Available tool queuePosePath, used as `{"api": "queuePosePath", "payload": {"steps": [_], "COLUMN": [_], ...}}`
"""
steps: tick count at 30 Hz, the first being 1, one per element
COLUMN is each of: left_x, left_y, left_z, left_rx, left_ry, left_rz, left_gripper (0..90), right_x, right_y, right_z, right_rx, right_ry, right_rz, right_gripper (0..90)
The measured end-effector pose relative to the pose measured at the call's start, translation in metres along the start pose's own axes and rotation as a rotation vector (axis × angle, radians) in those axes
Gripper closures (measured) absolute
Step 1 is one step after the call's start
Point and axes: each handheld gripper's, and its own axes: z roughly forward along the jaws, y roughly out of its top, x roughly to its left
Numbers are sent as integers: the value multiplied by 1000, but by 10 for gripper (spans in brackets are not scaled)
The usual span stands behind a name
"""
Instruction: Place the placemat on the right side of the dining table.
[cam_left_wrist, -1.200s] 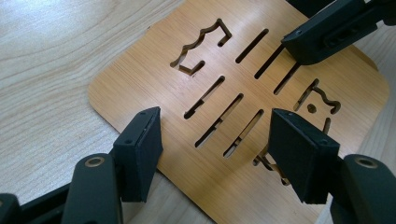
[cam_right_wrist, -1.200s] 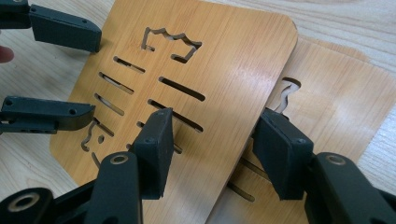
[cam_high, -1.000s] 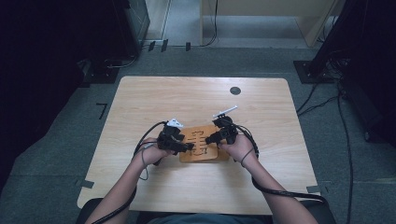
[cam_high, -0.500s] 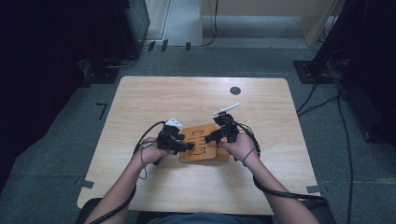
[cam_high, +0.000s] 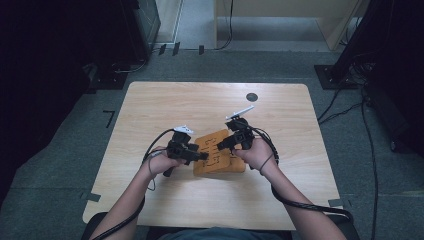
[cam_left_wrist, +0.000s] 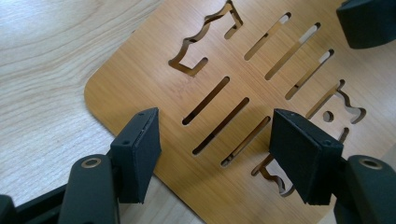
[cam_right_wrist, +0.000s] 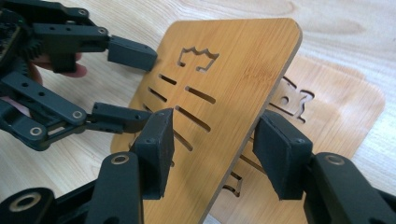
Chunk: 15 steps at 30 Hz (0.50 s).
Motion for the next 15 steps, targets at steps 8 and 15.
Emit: {"api": "queuePosePath", "payload": {"steps": [8, 15], "left_x": [3, 6], "left_y": [1, 2], "left_z": [-2, -3], "left_rx": [0, -15], "left_ry": [-55, -123], "left_rz": [-13, -30], "left_gripper": [322, 321], "right_x": [14, 28], "right_y": [12, 24], "right_z": [-9, -18], "right_rx": [27, 56], "right_ry": [-21, -14], "right_rz": [-14, -25], "right_gripper": [499, 524]}}
